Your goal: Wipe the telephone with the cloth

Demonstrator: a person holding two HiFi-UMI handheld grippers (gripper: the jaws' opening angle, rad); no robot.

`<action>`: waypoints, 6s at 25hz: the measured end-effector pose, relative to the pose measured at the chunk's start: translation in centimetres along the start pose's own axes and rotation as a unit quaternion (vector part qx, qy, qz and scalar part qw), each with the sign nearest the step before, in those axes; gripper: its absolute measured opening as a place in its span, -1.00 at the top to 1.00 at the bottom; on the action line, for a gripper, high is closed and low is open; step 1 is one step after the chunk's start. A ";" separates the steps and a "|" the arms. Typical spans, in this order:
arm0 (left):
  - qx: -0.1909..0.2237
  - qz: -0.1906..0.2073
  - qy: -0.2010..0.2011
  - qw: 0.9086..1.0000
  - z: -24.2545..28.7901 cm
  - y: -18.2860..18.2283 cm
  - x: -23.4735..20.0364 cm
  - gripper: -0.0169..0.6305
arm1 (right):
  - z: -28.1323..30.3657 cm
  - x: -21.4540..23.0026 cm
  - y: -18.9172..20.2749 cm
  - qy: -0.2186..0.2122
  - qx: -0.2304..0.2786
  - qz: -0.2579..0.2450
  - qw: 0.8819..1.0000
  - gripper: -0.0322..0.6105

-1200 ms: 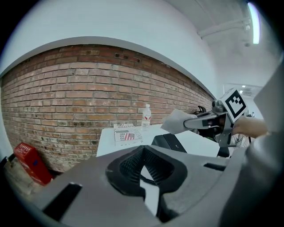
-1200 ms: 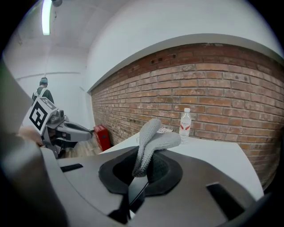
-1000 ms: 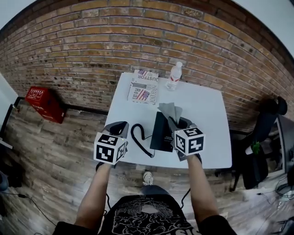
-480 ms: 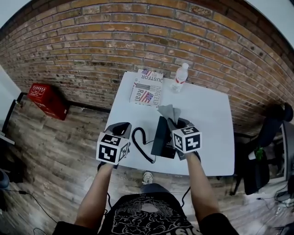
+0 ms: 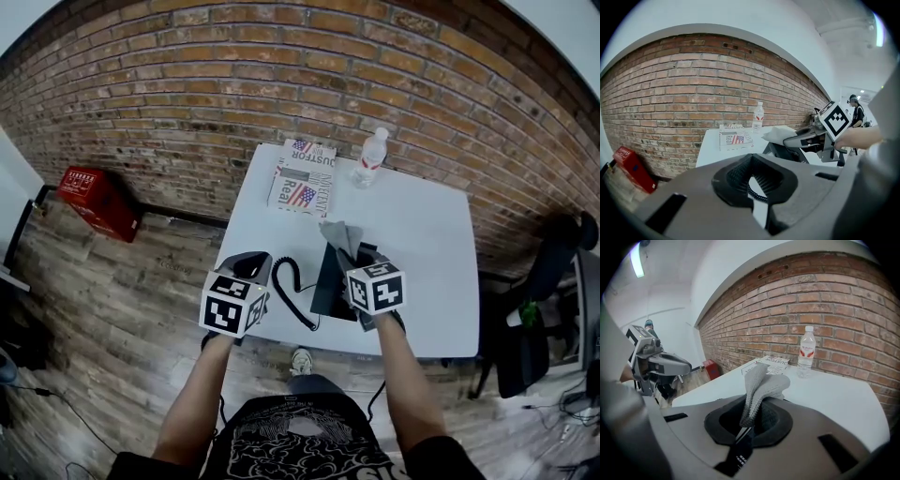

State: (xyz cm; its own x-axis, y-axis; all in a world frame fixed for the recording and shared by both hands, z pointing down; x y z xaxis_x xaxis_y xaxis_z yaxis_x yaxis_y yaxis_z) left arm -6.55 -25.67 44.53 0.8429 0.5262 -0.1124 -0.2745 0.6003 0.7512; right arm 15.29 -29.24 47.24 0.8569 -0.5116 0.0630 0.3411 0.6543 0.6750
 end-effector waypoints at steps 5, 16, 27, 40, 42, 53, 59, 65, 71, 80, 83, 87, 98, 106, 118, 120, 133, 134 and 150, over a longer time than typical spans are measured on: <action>0.001 -0.006 0.004 1.000 -0.6 0.9 0.0 0.93 | 0.1 -0.8 0.8 -0.004 -0.006 0.003 1.000 0.87; -0.001 -0.009 0.006 1.000 -2.3 2.7 0.3 0.93 | 0.0 -2.6 3.4 -0.005 -0.023 0.017 1.000 0.87; -0.002 -0.016 0.010 1.000 -4.0 4.5 0.5 0.93 | -0.2 -4.3 5.4 -0.012 -0.044 0.027 0.999 0.87; -0.005 -0.019 0.014 1.000 -5.8 6.9 1.5 0.93 | -0.5 -6.5 8.2 -0.018 -0.062 0.032 0.997 0.87; -0.006 -0.018 0.014 1.000 -6.2 7.2 1.6 0.93 | -0.6 -6.8 8.7 -0.021 -0.064 0.035 0.997 0.87; -0.011 -0.021 0.010 1.000 -7.7 9.2 1.7 0.93 | -0.7 -8.8 11.0 -0.026 -0.075 0.040 0.996 0.87; -0.014 -0.016 0.014 1.000 -8.0 9.6 2.2 0.93 | -1.0 -9.7 11.9 -0.026 -0.083 0.036 0.996 0.87; -0.014 -0.012 0.020 1.000 -7.9 9.7 2.6 0.93 | -1.4 -10.0 12.1 -0.022 -0.082 0.024 0.996 0.87; -0.011 -0.007 0.028 1.000 -7.1 8.8 2.8 0.93 | -3.7 -9.1 9.5 -0.005 -0.042 0.017 0.999 0.87; -0.010 0.003 0.043 0.999 -4.7 6.8 3.2 0.93 | -7.3 -5.6 3.6 0.031 0.025 -0.009 0.999 0.87; -0.009 0.003 0.043 0.999 -3.9 5.9 3.0 0.93 | -8.0 -4.0 1.9 0.039 0.038 -0.014 0.998 0.87; -0.006 0.001 0.042 0.999 -2.7 4.7 2.8 0.93 | -8.1 -1.9 0.1 0.046 0.047 -0.019 0.998 0.87; -0.002 -0.015 0.026 1.000 -0.3 2.4 1.3 0.93 | -4.3 3.1 -2.3 0.034 0.005 -0.043 0.998 0.87; -0.016 -0.024 0.019 0.999 0.9 2.8 0.1 0.93 | -1.0 4.7 -1.9 0.000 -0.063 -0.038 0.997 0.87; -0.016 -0.030 0.014 0.999 1.5 2.6 -0.9 0.93 | 1.1 4.4 -3.1 -0.041 -0.112 -0.052 0.992 0.87; -0.017 -0.030 0.013 0.999 1.5 2.6 -1.0 0.93 | 1.4 4.3 -3.3 -0.047 -0.115 -0.049 0.991 0.87; -0.013 -0.039 0.004 0.999 0.8 2.9 -1.8 0.93 | 2.8 2.8 -4.6 -0.076 -0.119 -0.053 0.989 0.87; -0.013 -0.039 0.003 0.999 0.7 2.9 -1.8 0.93 | 2.9 2.7 -4.7 -0.077 -0.119 -0.054 0.988 0.87; -0.014 -0.043 -0.004 0.999 0.3 3.3 -1.8 0.93 | 4.2 0.0 -5.6 -0.082 -0.127 -0.111 0.982 0.87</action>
State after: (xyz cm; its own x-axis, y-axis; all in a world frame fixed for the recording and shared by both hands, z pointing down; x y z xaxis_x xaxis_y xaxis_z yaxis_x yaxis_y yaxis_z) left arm -8.83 -24.83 47.41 0.8675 0.4671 -0.1710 -0.2134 0.6601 0.7202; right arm 11.77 -35.24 46.60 0.6831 -0.7273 0.0663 0.6162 0.6227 0.4822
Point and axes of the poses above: the fingertips, and each gripper's own axes: z forward along the fingers, x to its right, y out of its underside, the point moved 7 cm from there along -z, backward along the fingers, and after that the axes turned 11 degrees about -x, right-handed, at the moved point
